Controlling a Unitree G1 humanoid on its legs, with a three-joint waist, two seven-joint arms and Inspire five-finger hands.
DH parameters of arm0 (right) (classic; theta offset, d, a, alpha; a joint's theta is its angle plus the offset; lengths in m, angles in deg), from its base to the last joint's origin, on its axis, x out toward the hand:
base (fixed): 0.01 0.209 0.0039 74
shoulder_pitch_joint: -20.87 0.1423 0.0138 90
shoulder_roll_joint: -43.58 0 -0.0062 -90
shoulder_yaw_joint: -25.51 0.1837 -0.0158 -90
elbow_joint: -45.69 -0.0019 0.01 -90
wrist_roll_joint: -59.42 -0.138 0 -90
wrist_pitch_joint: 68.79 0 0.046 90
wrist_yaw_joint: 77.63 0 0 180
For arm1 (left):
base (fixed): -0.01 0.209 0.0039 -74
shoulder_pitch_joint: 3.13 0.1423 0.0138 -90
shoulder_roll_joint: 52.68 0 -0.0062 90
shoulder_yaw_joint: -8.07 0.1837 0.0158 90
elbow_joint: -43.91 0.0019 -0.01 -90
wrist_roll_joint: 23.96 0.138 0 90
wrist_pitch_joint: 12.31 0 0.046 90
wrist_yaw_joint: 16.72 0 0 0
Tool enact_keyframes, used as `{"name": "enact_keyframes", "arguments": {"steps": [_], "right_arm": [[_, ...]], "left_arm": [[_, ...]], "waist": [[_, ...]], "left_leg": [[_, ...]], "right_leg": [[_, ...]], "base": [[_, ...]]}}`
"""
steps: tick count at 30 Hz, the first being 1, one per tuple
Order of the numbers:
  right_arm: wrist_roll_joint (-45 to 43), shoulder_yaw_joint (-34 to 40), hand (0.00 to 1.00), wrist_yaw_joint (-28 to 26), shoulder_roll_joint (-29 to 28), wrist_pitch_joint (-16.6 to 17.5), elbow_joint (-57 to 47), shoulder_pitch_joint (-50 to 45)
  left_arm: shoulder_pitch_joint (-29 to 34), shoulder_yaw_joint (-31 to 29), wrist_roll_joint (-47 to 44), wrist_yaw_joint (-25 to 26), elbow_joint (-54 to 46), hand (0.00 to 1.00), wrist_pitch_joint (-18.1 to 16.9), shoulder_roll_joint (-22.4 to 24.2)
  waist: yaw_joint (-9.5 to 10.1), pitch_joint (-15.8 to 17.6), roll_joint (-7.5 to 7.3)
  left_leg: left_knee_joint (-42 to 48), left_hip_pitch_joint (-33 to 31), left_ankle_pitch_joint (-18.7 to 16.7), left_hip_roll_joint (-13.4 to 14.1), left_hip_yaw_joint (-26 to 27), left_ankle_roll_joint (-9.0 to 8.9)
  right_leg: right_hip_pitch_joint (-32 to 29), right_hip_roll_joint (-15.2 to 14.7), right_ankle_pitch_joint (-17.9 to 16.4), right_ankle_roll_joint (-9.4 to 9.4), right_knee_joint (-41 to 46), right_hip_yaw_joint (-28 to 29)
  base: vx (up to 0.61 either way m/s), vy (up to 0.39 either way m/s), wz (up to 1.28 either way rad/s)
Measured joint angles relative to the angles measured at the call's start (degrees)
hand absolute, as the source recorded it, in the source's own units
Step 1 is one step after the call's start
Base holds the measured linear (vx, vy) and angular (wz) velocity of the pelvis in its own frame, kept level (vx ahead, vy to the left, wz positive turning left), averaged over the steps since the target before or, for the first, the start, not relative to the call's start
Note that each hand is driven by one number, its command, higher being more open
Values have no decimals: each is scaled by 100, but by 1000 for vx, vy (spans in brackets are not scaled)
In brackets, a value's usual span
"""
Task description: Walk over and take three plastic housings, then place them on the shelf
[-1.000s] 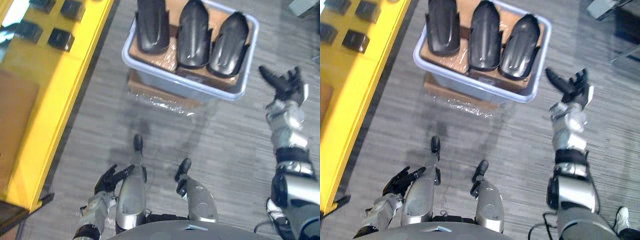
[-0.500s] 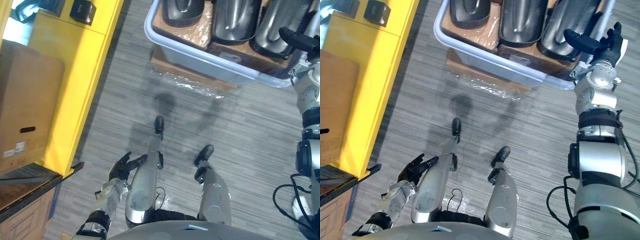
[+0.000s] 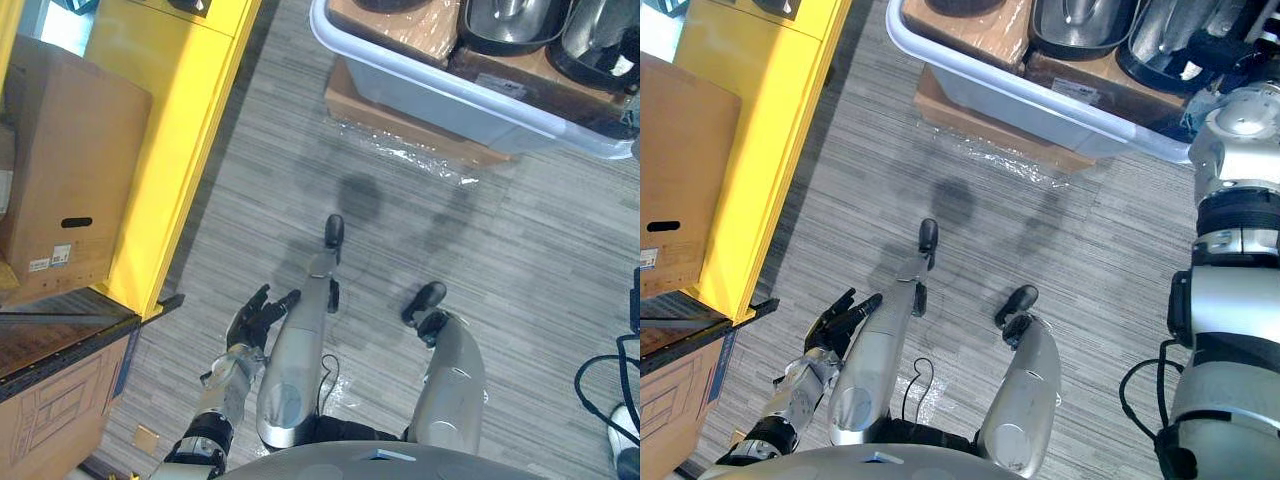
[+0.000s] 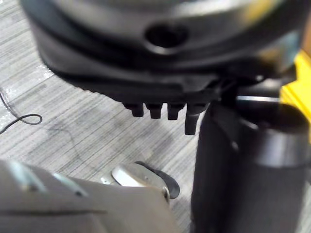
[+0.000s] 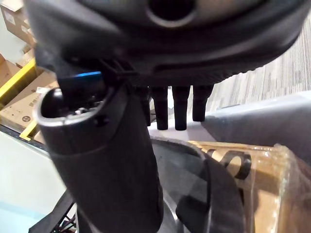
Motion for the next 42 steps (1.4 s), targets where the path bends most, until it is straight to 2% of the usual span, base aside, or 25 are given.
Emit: {"name": "enact_keyframes", "arguments": {"steps": [5,11,12,14,17,21,24,26,30,32,34,36,38,39,41,42], "right_arm": [[252,-157,0,-49,114,-457,142,75],[383,-359,0,-469,5,-630,242,65],[370,-363,0,-572,-208,-628,248,46],[369,-364,0,-647,-307,-637,252,-3],[387,-291,0,-706,-581,-641,259,-336],[623,-27,0,-711,-657,-645,247,-560],[877,475,0,-637,-769,-617,179,-687],[1086,781,0,-421,-783,-593,-233,-1004],[1323,1042,0,39,-786,-502,-808,-1349],[1560,1414,0,287,-789,-348,-1166,-1589],[1840,1657,0,456,-816,-204,-1446,-1751],[2207,1740,0,552,-878,-53,-1730,-2093],[2640,1785,0,536,-1151,181,-1835,-2456],[2712,1785,0,535,-1222,221,-1834,-2524],[3059,1761,0,477,-1349,447,-1832,-2841],[3135,1744,0,450,-1373,488,-1832,-2858]], "left_arm": [[78,-82,4,-8,-88,100,-17,-2],[115,-123,5,-104,-98,100,-10,-7],[155,-194,8,-119,-102,100,-10,-24],[174,-240,15,-124,-102,100,-6,-27],[305,-290,36,-119,-169,100,-17,-115],[384,-290,72,-83,-148,100,7,-186],[517,-281,286,-39,-149,100,-7,-287],[629,-275,286,14,-149,100,-32,-332],[776,-70,292,80,-315,100,-243,-450],[784,117,292,149,-1054,100,-204,-505],[759,216,244,142,-1834,100,-49,-532],[621,262,-73,39,-2484,100,208,-537],[366,366,-869,-115,-3004,100,714,-580],[285,385,-1114,-166,-3067,100,871,-573],[-140,575,-2163,-320,-3079,100,1657,-576],[-210,643,-2339,-342,-3071,100,1792,-571]], "waist": [[-69,3,-12],[-128,2,-58],[-203,-9,-147],[-228,-7,-190],[-204,-42,-434],[-204,-52,-551],[-226,-75,-651],[-250,-134,-760],[-387,-333,-918],[-459,-391,-964],[-533,-457,-961],[-575,-728,-970],[-699,-1150,-972],[-711,-1212,-975],[-761,-1447,-930],[-817,-1493,-904]], "left_leg": [[10,28,45,-11,-44,-39],[-33,351,70,4,-67,-41],[-97,504,69,4,-65,-49],[-150,609,71,5,-69,-54],[-452,1008,109,14,-51,-72],[-761,1507,207,-8,6,-50],[-1158,2020,274,-11,92,-63],[-1522,2453,348,1,149,-82],[-1861,2838,422,42,194,-101],[-1863,2951,400,62,215,-104],[-1866,3028,364,84,235,-115],[-1877,3021,313,108,278,-136],[-1888,3096,254,111,367,-121],[-1890,3158,238,109,401,-116],[-1903,3331,204,102,523,-121],[-1904,3339,200,114,535,-123]], "right_leg": [[-1,-74,-116,-37,207,-57],[347,-65,-167,-50,190,-131],[509,-54,-171,-48,128,-164],[633,-39,-167,-41,65,-205],[1004,23,-134,4,-169,-263],[1486,43,-85,81,-437,-333],[1894,110,-27,139,-723,-323],[2247,199,34,201,-1011,-332],[2672,380,198,252,-1508,-347],[2922,489,324,271,-1841,-378],[3081,566,413,290,-2065,-379],[3124,629,509,276,-2274,-359],[3281,727,660,294,-2606,-308],[3357,737,702,301,-2692,-283],[3585,778,845,316,-2990,-205],[3619,807,894,310,-3071,-201]], "base": [[23,-45,8],[46,-47,4],[29,-20,7],[31,-13,6],[60,-21,4],[92,-18,2],[96,-25,-9],[118,-55,-9],[127,-73,-6],[112,-73,-1],[43,-55,-3],[26,-47,-15],[65,-57,-20],[56,-37,-25],[29,-20,-22],[-10,-13,-18]]}}
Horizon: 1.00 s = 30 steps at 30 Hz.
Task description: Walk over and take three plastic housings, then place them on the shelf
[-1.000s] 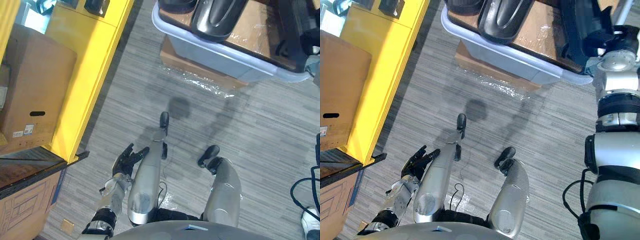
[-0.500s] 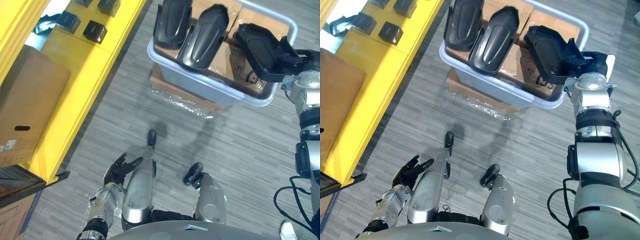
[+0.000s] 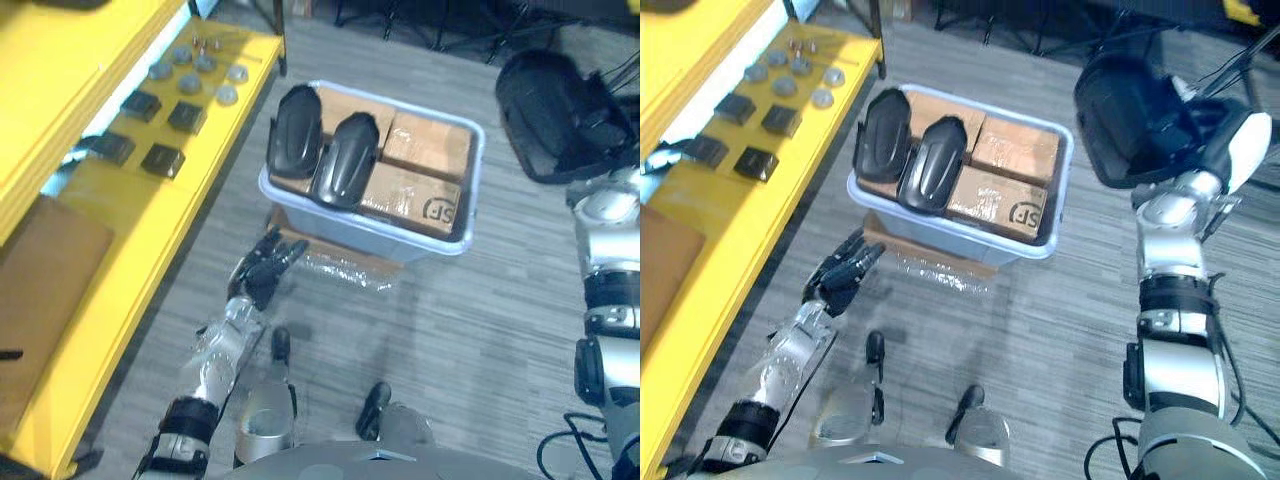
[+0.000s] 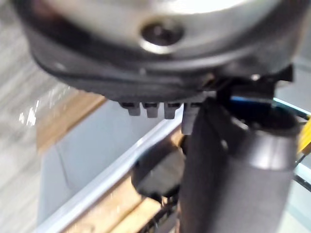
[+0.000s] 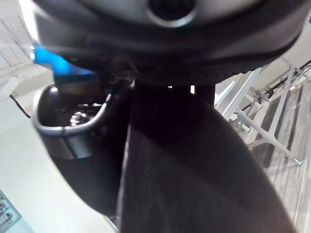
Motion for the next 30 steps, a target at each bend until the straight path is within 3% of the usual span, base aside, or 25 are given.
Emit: {"name": "enact_keyframes", "arguments": {"steps": [4,7,13,17,22,30], "right_arm": [[359,-411,0,-208,-108,602,-18,4],[655,-676,0,-270,-201,1074,-359,-7],[873,-785,0,-355,-471,1802,-1004,-220],[863,-969,0,-605,-890,1964,-1050,-400],[863,-1211,0,-858,-1224,2220,-1071,-660],[864,-1614,0,-1149,-1470,2414,-1080,-963]], "left_arm": [[-702,669,-943,-53,713,100,862,12],[-1128,844,-1522,71,1315,100,1198,157],[-1836,843,-2245,595,1803,100,1327,209],[-1842,957,-2707,893,1968,100,1096,274],[-1835,1183,-3565,954,2006,100,602,531],[-1834,1341,-5049,421,2007,100,-333,863]], "waist": [[-179,-191,84],[-365,-261,74],[-510,-428,30],[-523,-749,-13],[-524,-759,4],[-522,-768,11]], "left_leg": [[-6,64,-41,180,261,-21],[-6,63,-65,281,436,-50],[-4,66,-53,326,622,-65],[13,98,-19,326,659,-80],[-2,159,-11,373,649,-106],[-3,178,-62,337,706,-97]], "right_leg": [[86,227,330,-85,-500,212],[77,322,503,-140,-775,382],[17,386,622,-157,-906,551],[53,386,623,-158,-940,567],[114,410,634,-183,-930,559],[95,386,725,-184,-954,627]], "base": [[-63,-8,-37],[-58,-3,-35],[-4,-10,-17],[48,-20,-2],[-59,3,0],[-74,30,-4]]}}
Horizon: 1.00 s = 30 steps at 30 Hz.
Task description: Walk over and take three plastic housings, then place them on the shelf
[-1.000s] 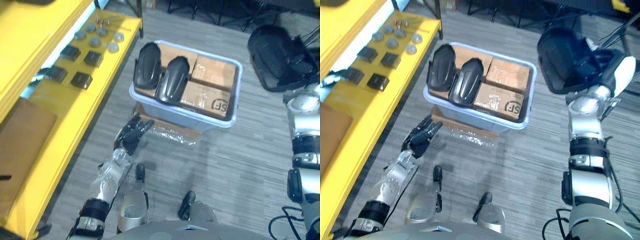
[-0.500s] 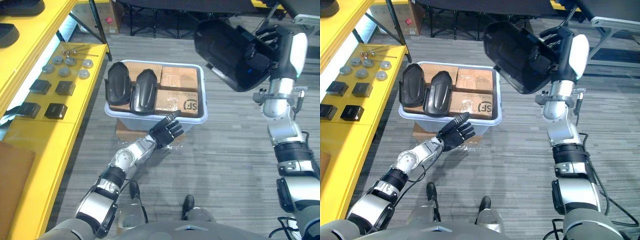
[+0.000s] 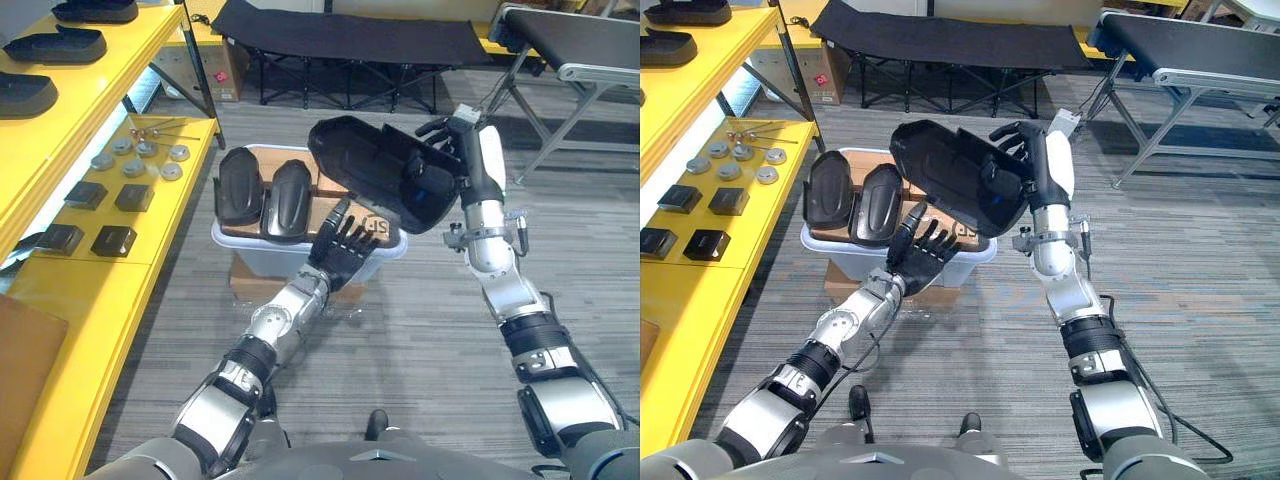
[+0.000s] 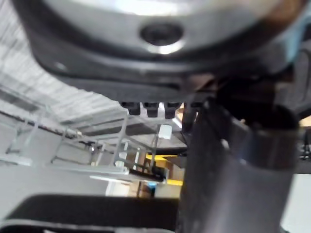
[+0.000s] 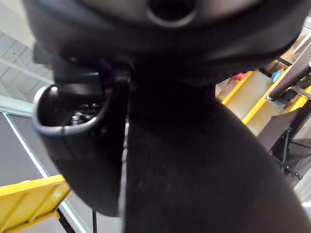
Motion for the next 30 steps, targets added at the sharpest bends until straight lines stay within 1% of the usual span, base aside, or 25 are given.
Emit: {"name": "enact_keyframes", "arguments": {"steps": [4,9,10,14,19,20,25,26,27,28,29,30], "right_arm": [[-2,-273,0,-19,-32,39,-1,-28],[-12,-515,0,-110,-301,132,-17,-203],[-10,-585,0,-128,-344,134,-16,-239],[-18,-700,0,-150,-432,141,-17,-268],[-119,-751,0,-175,-432,170,-20,-280],[-132,-769,0,-173,-430,198,-22,-292],[-267,-839,0,-158,-464,250,-217,-520],[-260,-849,0,-137,-532,247,-217,-523],[-258,-846,0,-120,-574,245,-217,-532],[-260,-835,0,-83,-658,243,-222,-571],[-264,-830,0,-56,-696,241,-222,-601],[-267,-831,0,-53,-700,241,-222,-617]], "left_arm": [[-1,71,-472,-435,-4,100,-247,34],[-2,377,-517,-516,-22,100,-462,100],[-1,459,-520,-513,-22,0,-521,151],[0,701,-460,-457,-18,0,-687,192],[2,738,-330,-441,-18,0,-737,192],[3,738,-208,-441,-18,0,-761,192],[60,973,-204,-447,-18,0,-1170,200],[61,1024,-159,-434,-19,0,-1339,207],[61,1036,-93,-424,-18,0,-1438,222],[65,1055,22,-392,-18,0,-1628,261],[84,1074,29,-391,-18,0,-1718,283],[99,1074,29,-393,-19,0,-1734,287]], "waist": [[25,-2,-1],[39,-15,-3],[36,-15,-3],[37,-16,-4],[31,-26,-2],[31,-36,-4],[41,-138,-40],[32,-147,-50],[29,-148,-52],[30,-149,-52],[36,-150,-51],[40,-151,-53]], "left_leg": [[0,-1,4,-9,-6,4],[2,-1,32,-51,-20,48],[3,-1,32,-68,-29,50],[4,6,31,-74,-42,51],[2,89,-8,-64,-37,39],[2,89,-32,-62,-36,7],[2,87,-40,-66,-33,-1],[2,86,-42,-63,-28,-3],[2,86,-43,-62,-24,-5],[2,86,-47,-63,-17,-6],[2,86,-51,-65,-11,-9],[2,85,-53,-65,-9,-11]], "right_leg": [[5,-16,13,18,-2,-10],[14,-65,20,26,-2,-29],[15,-65,22,30,-2,-30],[28,-69,26,34,-2,-34],[100,-70,23,34,-6,-27],[97,-70,23,33,-7,-22],[68,-75,-5,-2,-39,-21],[60,-75,-7,-5,-39,-14],[58,-76,-7,-5,-39,-11],[54,-77,-8,-6,-39,-8],[51,-77,-7,-3,-39,-7],[50,-77,-7,-3,-39,-7]], "base": [[-7,6,1],[9,2,1],[32,6,1],[0,0,0],[-38,9,-1],[-36,14,-2],[0,0,0],[0,0,0],[0,0,-4],[0,0,0],[0,0,0],[0,0,0]]}}
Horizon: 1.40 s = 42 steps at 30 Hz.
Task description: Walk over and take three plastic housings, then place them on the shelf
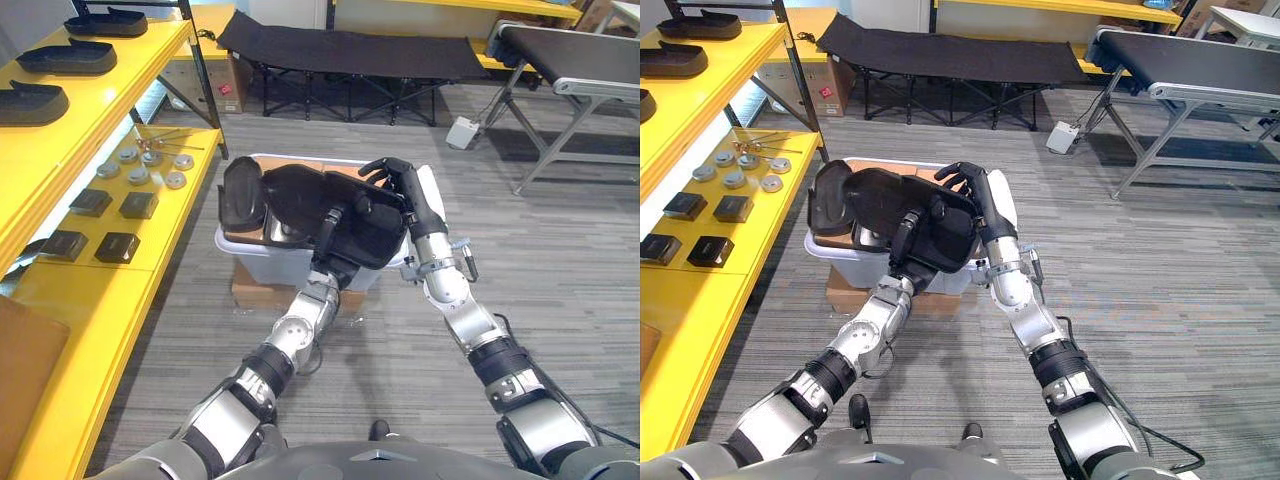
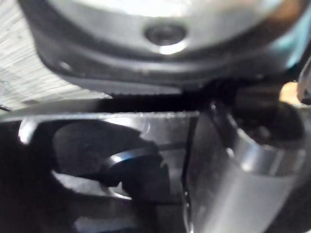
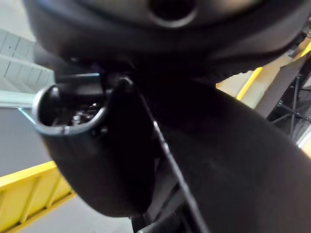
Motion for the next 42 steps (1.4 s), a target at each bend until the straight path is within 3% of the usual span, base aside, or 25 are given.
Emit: {"name": "enact_keyframes", "arguments": {"steps": [4,5,10,14,18,21,25,29,33,36,42], "right_arm": [[-34,24,0,-3,-125,0,-23,-179],[-80,28,100,-4,-137,2,-52,-246],[-258,43,100,51,-185,33,-268,-715],[-548,-15,100,-7,-395,12,-579,-1285],[-997,87,100,1,-606,-32,-1124,-1592],[-1147,223,100,0,-685,-139,-1392,-1613],[-1362,404,100,-117,-881,-257,-1698,-1943],[-1842,571,100,-572,-905,-272,-1838,-2575],[-2454,840,100,-1069,-918,-381,-1861,-3013],[-2683,1144,100,-1473,-917,-778,-1855,-3309],[-3401,1256,100,-1679,-925,-890,-1781,-3531]], "left_arm": [[137,-10,173,0,-2,0,-122,72],[173,-11,251,0,-2,0,-144,81],[318,-264,1404,255,-46,0,-422,106],[324,-1069,2943,1139,-500,0,-1068,214],[445,-1853,5272,2226,-1134,0,-1348,138],[524,-2082,6697,2707,-1198,0,-1290,-19],[996,-2165,8437,3292,-1620,0,-936,-96],[1602,-2380,9958,3813,-1928,0,-587,-212],[2190,-2735,10041,3687,-2520,0,-583,-294],[2718,-3041,9536,3290,-3064,0,-725,-352],[3585,-3352,8841,2563,-3757,0,-876,-358]], "waist": [[-8,-4,-4],[-7,-6,-5],[-12,-17,-22],[-28,-65,-98],[-10,-70,-103],[4,-78,-114],[-23,-125,-131],[-72,-256,-85],[-125,-325,23],[-130,-384,117],[-13,-442,202]], "left_leg": [[0,-2,-19,5,22,-9],[0,-2,-22,5,28,-6],[0,-2,-18,7,60,10],[0,-1,-17,31,78,11],[0,-1,-32,36,56,0],[0,-1,-54,15,15,-29],[-1,-12,-64,-36,29,-19],[-1,-25,-97,-94,70,-21],[0,-30,-127,-104,99,-29],[1,-30,-152,-108,109,-47],[5,-30,-162,-110,64,-56]], "right_leg": [[-18,0,1,7,6,14],[-20,0,-2,7,23,19],[-34,-1,-11,17,30,59],[-31,-1,-13,14,30,82],[-26,5,-14,13,29,66],[-16,-7,-18,17,25,14],[-29,-19,-47,-15,28,9],[-51,-46,-76,-7,29,16],[-69,-62,-104,-2,29,25],[-74,-69,-135,7,29,24],[-66,-80,-179,5,29,-10]], "base": [[0,0,-2],[0,0,-4],[0,0,-5],[0,0,-3],[0,0,3],[0,0,9],[0,0,1],[0,0,-1],[8,2,0],[12,1,0],[20,0,1]]}}
